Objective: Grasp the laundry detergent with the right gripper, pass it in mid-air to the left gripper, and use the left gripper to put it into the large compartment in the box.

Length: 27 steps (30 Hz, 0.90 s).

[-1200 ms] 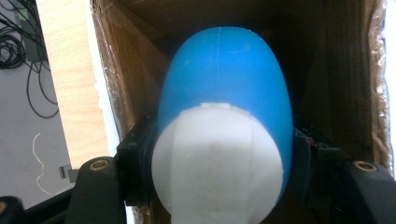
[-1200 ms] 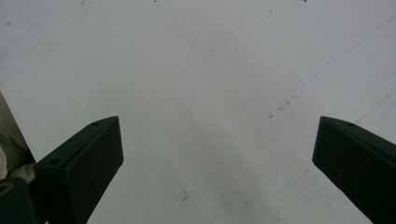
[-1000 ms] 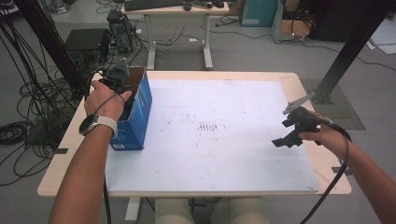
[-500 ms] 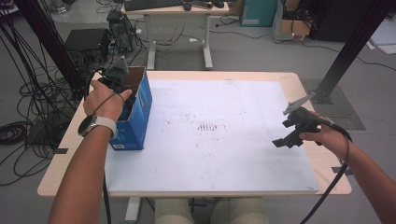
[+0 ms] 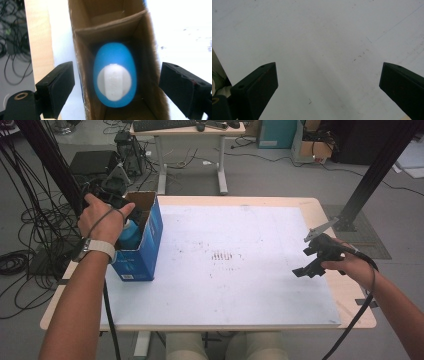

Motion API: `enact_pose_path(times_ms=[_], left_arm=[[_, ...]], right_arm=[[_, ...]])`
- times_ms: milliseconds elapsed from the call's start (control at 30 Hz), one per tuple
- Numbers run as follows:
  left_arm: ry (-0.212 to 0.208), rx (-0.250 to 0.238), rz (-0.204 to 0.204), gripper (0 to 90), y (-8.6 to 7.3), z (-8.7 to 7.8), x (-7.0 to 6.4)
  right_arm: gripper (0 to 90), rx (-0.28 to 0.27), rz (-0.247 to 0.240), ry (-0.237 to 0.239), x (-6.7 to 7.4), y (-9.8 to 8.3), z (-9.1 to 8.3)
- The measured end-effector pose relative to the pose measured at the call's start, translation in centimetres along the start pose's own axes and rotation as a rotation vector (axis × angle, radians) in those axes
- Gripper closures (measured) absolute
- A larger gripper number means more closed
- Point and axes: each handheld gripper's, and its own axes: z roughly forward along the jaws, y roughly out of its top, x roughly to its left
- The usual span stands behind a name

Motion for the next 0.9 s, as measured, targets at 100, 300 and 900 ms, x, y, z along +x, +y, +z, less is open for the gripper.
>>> enact_pose_path(times_ms=[100, 300, 900], left_arm=[[-0.042, -0.023, 0.022, 9.0, 0.2, -1.2, -0.1], [-0.119, -0.089, 0.15, 7.9, 0.8, -4.0, -0.7], [-0.156, -0.17, 0.47, 8.0, 2.3, -10.2, -5.3]], right_arm=[[2.0, -0.001, -0.002, -0.002, 0.0, 0.0, -0.1], [1.9, -0.017, -0.048, -0.003, -0.2, 0.3, -0.3], [1.7, -0.013, -0.058, -0.013, 0.0, 0.7, -1.2]])
